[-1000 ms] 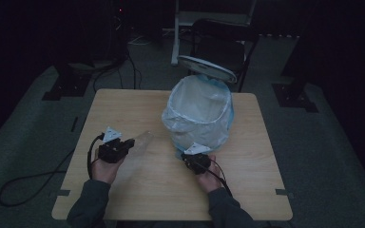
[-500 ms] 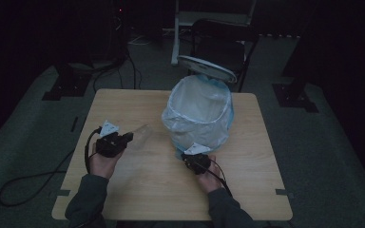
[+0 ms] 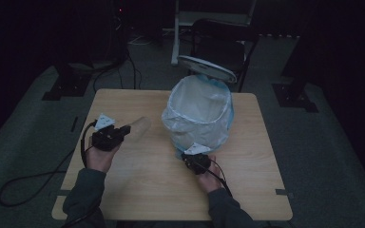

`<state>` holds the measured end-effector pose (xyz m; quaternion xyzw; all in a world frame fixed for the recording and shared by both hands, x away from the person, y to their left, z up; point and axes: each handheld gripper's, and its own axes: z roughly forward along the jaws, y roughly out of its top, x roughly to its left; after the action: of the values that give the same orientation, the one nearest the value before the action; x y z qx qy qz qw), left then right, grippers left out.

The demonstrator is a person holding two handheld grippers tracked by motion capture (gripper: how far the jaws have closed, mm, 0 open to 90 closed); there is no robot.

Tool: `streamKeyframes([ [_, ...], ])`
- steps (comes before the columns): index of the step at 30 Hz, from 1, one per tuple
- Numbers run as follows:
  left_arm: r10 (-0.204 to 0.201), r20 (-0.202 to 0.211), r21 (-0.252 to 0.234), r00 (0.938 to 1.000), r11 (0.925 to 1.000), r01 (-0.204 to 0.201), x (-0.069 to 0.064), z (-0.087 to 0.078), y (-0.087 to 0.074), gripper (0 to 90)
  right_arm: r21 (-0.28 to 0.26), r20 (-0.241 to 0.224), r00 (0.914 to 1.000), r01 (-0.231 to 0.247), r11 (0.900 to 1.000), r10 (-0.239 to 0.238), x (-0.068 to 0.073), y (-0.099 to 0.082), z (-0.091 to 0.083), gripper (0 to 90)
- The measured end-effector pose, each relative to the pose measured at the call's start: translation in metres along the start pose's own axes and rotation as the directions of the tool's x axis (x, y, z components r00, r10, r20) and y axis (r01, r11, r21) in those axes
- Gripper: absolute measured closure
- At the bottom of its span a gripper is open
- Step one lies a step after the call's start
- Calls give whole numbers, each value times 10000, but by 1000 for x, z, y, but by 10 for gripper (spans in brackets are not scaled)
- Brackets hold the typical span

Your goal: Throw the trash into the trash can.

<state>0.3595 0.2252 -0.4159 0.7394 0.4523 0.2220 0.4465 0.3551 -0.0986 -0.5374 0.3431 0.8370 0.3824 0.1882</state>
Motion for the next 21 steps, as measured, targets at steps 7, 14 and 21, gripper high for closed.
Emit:
streamKeyframes([
  [7,-62,114,-296,9999,9995,65,4,-5,12,872,25,1,10000,4,10000,-4,0,0,0,900],
  [14,19,175,-422,9998,9991,-11,5,-8,24,872,11,3,10000,-9,10000,9,0,0,0,900],
  [21,169,193,-501,9997,9986,-159,6,-9,37,872,-7,-25,10000,-69,10000,69,0,0,0,900],
])
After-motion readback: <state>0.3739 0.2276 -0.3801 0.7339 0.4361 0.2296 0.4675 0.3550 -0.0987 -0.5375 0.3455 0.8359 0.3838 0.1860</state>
